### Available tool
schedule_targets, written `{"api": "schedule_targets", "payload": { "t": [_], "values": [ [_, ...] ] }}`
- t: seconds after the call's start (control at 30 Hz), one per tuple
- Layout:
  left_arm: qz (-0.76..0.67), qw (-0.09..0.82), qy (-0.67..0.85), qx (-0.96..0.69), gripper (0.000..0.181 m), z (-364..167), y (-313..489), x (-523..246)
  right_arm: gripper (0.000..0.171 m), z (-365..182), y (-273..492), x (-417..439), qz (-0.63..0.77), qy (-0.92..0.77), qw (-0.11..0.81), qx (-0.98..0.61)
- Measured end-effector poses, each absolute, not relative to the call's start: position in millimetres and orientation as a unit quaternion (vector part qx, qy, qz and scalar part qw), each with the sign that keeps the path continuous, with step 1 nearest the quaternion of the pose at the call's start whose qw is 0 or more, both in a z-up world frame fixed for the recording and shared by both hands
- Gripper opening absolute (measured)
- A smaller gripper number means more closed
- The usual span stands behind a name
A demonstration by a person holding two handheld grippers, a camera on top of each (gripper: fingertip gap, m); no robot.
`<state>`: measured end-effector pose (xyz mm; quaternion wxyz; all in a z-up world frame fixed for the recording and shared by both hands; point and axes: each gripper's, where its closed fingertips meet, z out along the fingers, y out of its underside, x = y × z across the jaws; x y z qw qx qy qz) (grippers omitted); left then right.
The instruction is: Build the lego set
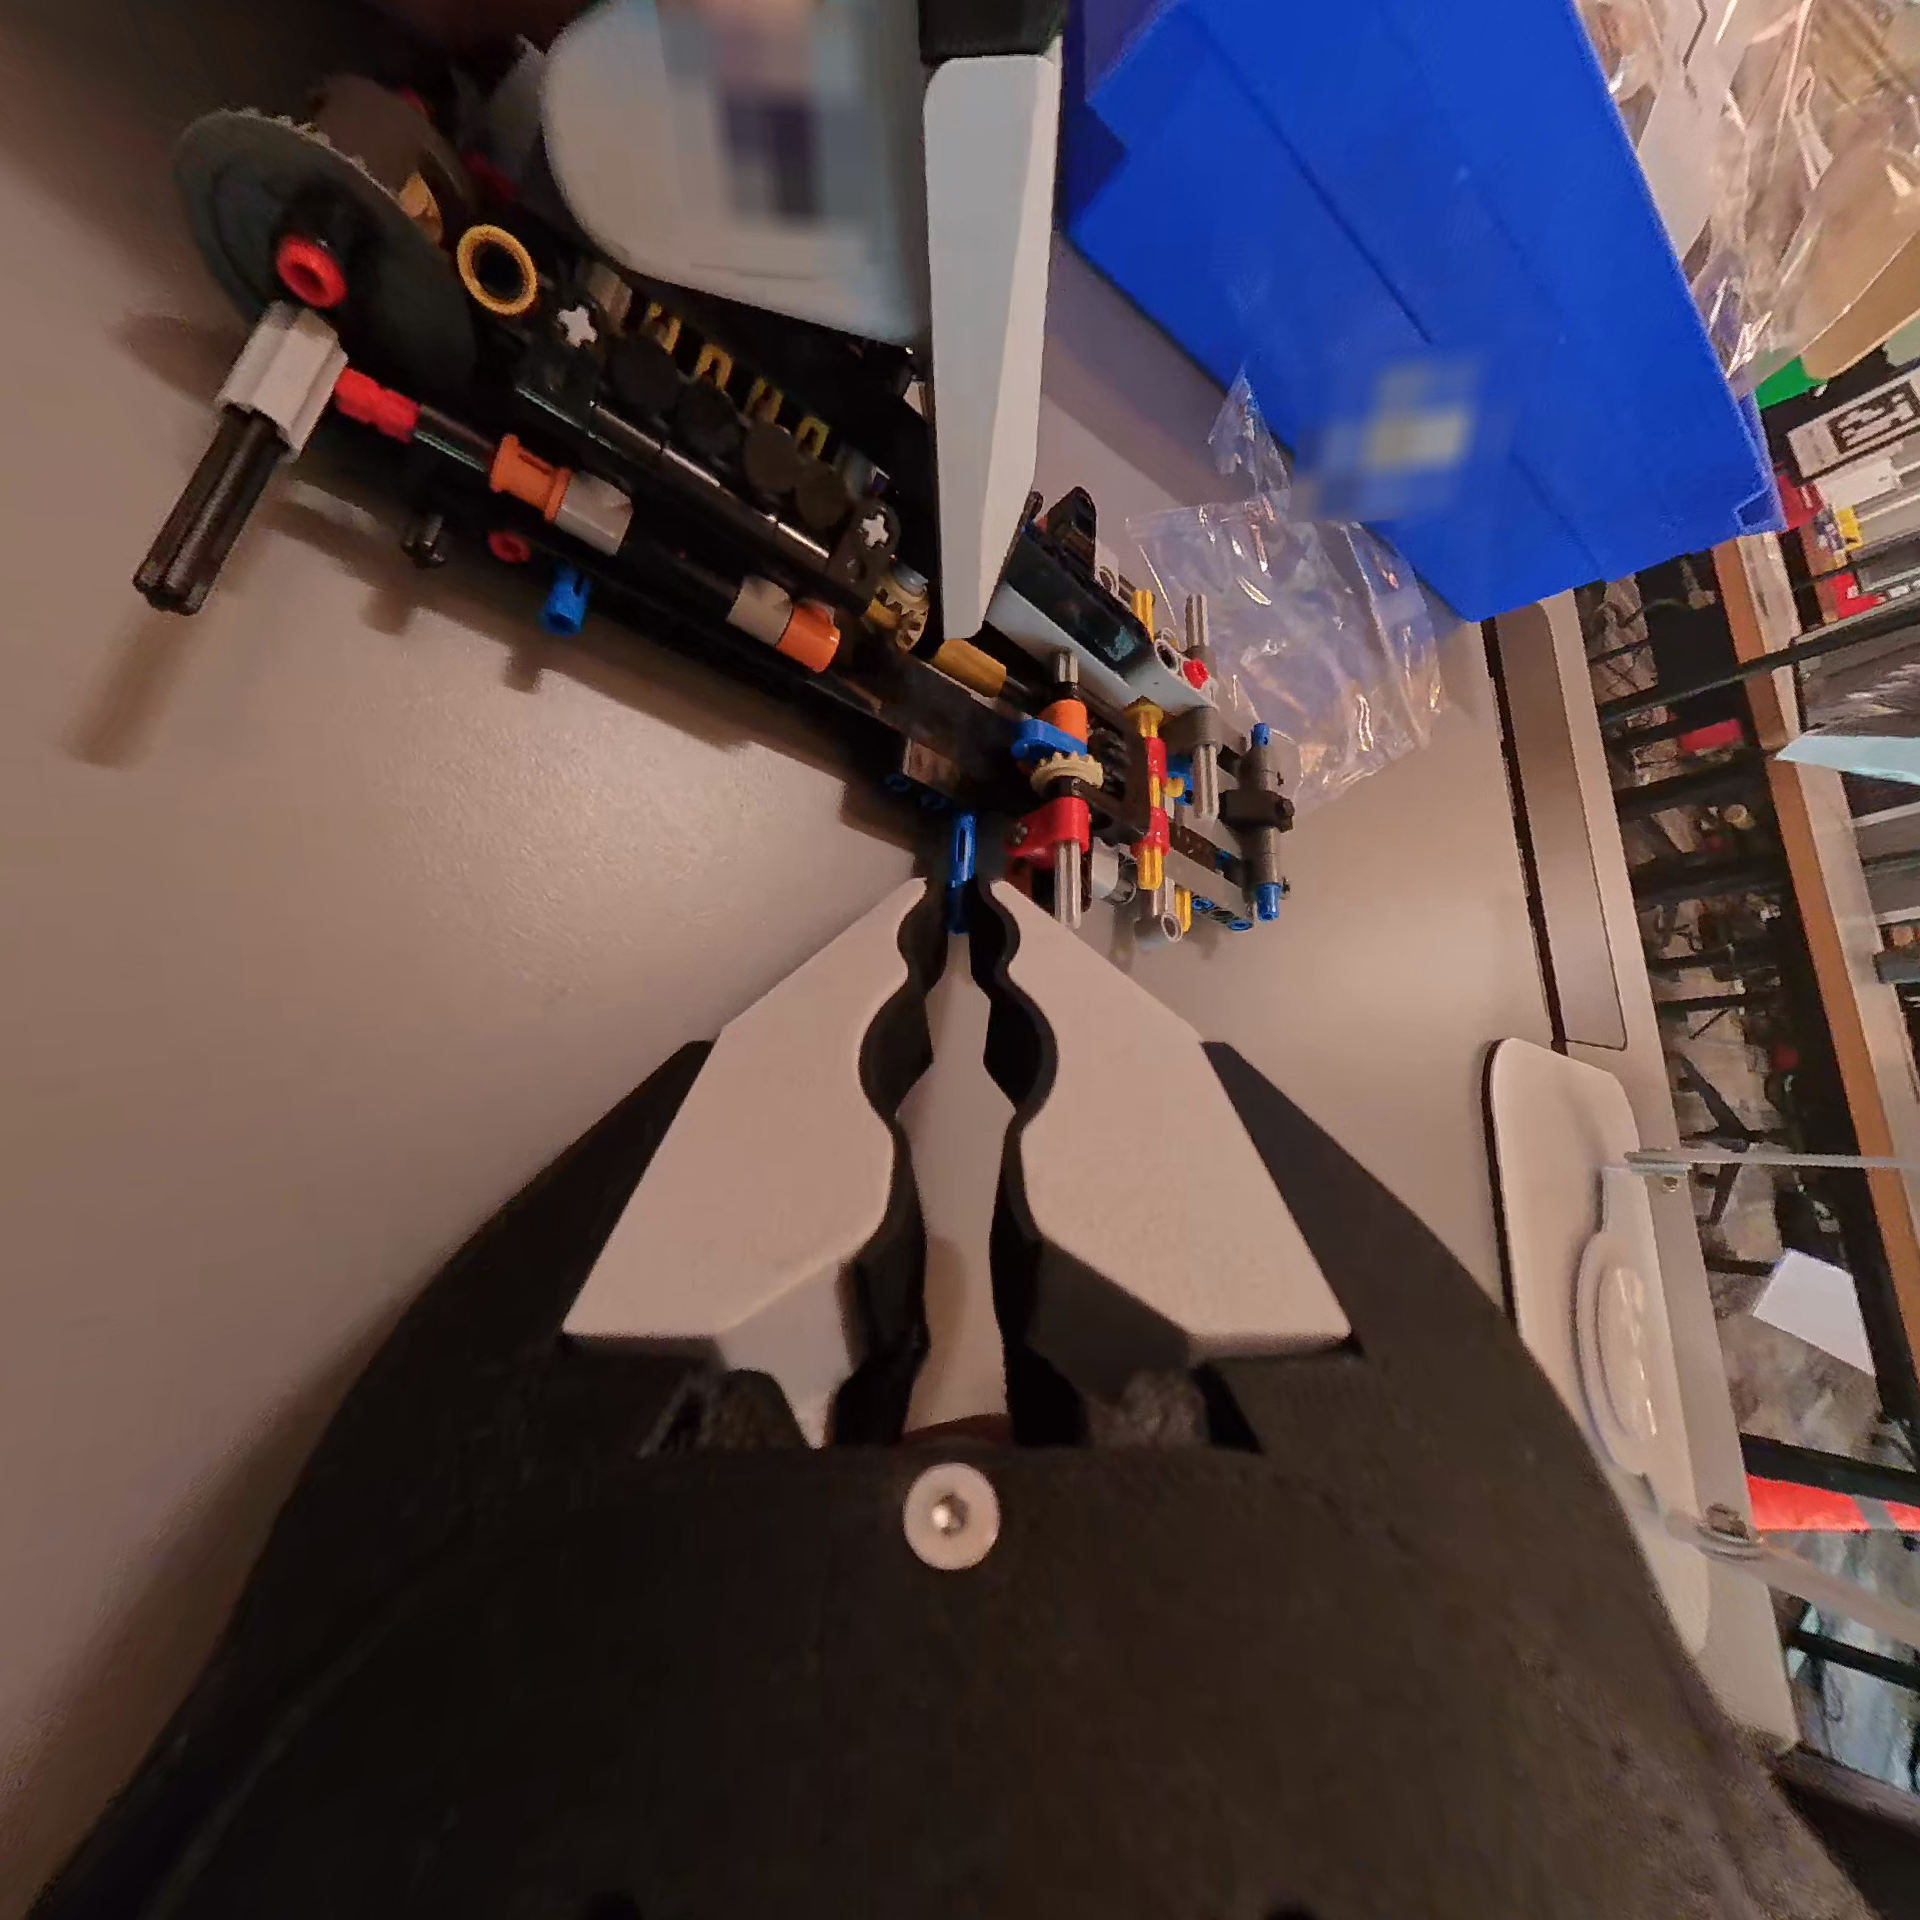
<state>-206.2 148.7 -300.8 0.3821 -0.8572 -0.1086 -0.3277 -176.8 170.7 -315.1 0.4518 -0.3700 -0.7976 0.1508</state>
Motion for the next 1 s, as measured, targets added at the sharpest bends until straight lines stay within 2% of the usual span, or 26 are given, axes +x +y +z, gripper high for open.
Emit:
{"api": "schedule_targets", "payload": {
  "t": [0.37,0.7,1.0],
  "values": [
    [-0.331,0.380,-0.114,-0.856,0.019,-301.0,148.1,-207.9,0.000,-314.8,170.3,-179.8,0.178,-0.805,0.444,-0.351],
    [-0.343,0.375,-0.123,-0.852,0.019,-301.1,147.3,-209.2,0.000,-315.3,169.1,-181.5,0.229,-0.809,0.388,-0.378],
    [-0.343,0.375,-0.128,-0.852,0.019,-301.3,146.7,-210.8,0.000,-315.0,167.8,-183.5,0.196,-0.801,0.422,-0.378]
  ]
}}
